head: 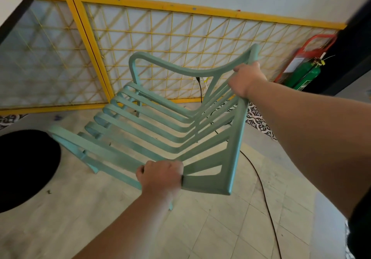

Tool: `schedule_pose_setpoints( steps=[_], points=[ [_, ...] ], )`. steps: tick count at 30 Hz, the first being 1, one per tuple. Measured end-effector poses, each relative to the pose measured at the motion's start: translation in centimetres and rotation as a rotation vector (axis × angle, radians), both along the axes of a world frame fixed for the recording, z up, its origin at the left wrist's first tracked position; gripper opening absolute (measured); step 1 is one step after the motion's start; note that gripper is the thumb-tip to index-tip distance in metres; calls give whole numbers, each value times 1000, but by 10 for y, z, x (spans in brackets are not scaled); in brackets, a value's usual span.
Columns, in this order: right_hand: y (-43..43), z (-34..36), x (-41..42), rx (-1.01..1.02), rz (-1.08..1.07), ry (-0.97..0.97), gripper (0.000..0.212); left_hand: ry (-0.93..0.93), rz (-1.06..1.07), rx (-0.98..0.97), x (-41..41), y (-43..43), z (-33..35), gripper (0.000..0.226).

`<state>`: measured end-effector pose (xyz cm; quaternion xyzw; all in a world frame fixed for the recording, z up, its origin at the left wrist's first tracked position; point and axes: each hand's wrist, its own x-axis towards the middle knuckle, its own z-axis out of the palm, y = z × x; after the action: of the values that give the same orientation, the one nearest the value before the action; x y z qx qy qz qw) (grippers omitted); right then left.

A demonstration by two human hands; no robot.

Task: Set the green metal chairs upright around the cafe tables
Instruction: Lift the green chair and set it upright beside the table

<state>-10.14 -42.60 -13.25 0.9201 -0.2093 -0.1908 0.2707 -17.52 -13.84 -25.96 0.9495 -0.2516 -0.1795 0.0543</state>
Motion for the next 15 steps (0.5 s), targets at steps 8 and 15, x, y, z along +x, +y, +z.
schedule_pose_setpoints(
  steps=[8,15],
  points=[
    [-31,-4,12,464,-247,-426,52,13,132,-67,-9,-29,-6,28],
    [-54,-5,29,696,-284,-645,49,48,113,-46,-7,-63,-4,30]
  ],
)
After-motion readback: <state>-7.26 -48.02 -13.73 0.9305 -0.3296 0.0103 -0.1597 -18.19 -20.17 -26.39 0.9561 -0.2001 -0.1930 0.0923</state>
